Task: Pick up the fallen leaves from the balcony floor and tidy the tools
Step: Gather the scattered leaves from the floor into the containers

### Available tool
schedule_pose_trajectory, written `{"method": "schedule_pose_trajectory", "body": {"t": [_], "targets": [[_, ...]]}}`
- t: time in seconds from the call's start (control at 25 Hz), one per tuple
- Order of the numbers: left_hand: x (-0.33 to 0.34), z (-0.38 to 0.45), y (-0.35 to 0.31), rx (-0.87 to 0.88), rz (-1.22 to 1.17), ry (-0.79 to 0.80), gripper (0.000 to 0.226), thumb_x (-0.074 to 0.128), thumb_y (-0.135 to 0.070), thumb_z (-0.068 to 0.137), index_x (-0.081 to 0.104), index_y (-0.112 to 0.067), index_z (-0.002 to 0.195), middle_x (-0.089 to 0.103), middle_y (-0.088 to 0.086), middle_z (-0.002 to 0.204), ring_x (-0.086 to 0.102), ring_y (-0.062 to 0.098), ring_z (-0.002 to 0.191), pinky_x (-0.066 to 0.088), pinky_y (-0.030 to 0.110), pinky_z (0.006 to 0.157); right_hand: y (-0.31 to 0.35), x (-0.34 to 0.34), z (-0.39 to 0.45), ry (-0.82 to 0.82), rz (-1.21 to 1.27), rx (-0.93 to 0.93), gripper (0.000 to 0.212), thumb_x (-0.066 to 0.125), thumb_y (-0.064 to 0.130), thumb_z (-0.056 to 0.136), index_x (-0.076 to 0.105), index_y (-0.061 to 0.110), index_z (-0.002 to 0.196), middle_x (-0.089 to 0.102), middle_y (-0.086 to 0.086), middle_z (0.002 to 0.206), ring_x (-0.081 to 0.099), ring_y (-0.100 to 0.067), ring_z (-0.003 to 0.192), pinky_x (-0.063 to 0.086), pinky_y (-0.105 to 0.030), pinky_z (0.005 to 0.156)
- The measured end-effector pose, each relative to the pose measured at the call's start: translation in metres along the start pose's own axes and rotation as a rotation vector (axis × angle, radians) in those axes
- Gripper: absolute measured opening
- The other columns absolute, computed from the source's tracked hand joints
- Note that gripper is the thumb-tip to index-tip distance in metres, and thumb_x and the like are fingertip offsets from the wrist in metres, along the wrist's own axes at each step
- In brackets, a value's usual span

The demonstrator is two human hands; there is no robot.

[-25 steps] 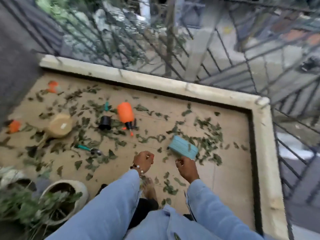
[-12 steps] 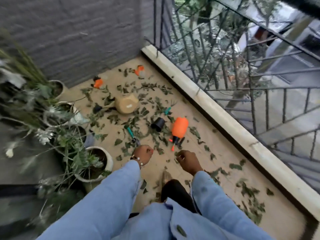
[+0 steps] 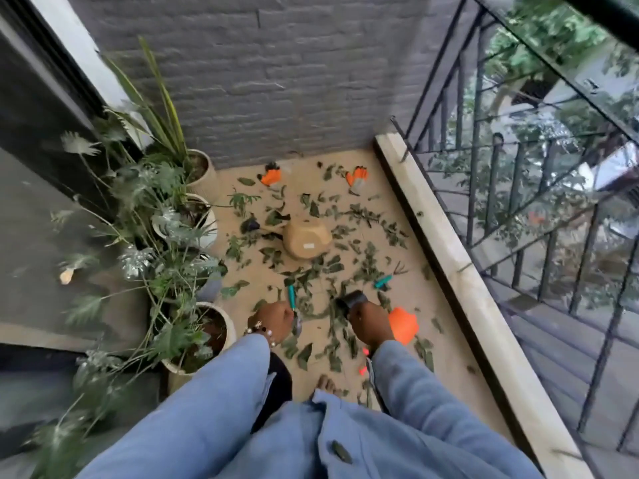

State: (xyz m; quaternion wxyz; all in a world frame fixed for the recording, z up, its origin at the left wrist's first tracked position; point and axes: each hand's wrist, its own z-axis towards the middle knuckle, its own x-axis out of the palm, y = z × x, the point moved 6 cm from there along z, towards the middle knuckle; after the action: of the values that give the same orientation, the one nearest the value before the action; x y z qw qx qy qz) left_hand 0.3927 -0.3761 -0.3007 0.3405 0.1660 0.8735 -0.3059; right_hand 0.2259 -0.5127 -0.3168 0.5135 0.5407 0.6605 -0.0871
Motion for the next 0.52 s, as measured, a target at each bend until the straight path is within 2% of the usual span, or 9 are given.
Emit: {"method": "schedule_pose_trajectory", "body": {"t": [0.16,0.28,0.4,0.52], "targets": [[-0.031,0.033,0.005,-0.079,-0.004,-0.041,0.021,0.05,-0.018,0.092,0.07,-0.023,0.096,0.069,0.006,0.109,0.062,0.029,0.101,0.051,0.033,0.084,0.025,-0.018,0.056,0.054,0.012,-0.065,0.025,0.048,0.015,0.093,0.067,0.0,0.095,0.069,-0.021,0.1,0.062,-0.036,0.095,0.044,-0.034,0.074],[-0.054,0.073,0.007,-0.111,0.026,-0.012,0.018,0.053,-0.016,0.089,0.068,-0.024,0.092,0.068,0.006,0.109,0.062,0.028,0.101,0.049,0.026,0.082,0.041,-0.02,0.097,0.112,0.047,-0.053,0.034,0.043,0.024,0.091,0.067,0.0,0.098,0.067,-0.022,0.106,0.061,-0.037,0.1,0.045,-0.033,0.078],[-0.086,0.117,-0.007,-0.069,0.129,-0.007,0.028,0.043,-0.013,0.098,0.065,-0.009,0.116,0.063,0.011,0.123,0.057,0.03,0.116,0.046,0.03,0.092,0.051,-0.027,0.143,0.103,0.042,0.013,0.027,0.048,0.016,0.092,0.069,0.004,0.104,0.067,-0.02,0.112,0.061,-0.034,0.106,0.046,-0.032,0.083],[-0.131,0.158,-0.023,0.01,0.189,0.014,0.035,0.035,-0.013,0.102,0.055,-0.006,0.13,0.055,0.013,0.134,0.051,0.03,0.124,0.04,0.032,0.099,0.059,-0.051,0.188,0.038,0.071,0.088,0.025,0.05,0.014,0.091,0.069,0.002,0.101,0.067,-0.021,0.108,0.062,-0.035,0.105,0.045,-0.032,0.082]]}}
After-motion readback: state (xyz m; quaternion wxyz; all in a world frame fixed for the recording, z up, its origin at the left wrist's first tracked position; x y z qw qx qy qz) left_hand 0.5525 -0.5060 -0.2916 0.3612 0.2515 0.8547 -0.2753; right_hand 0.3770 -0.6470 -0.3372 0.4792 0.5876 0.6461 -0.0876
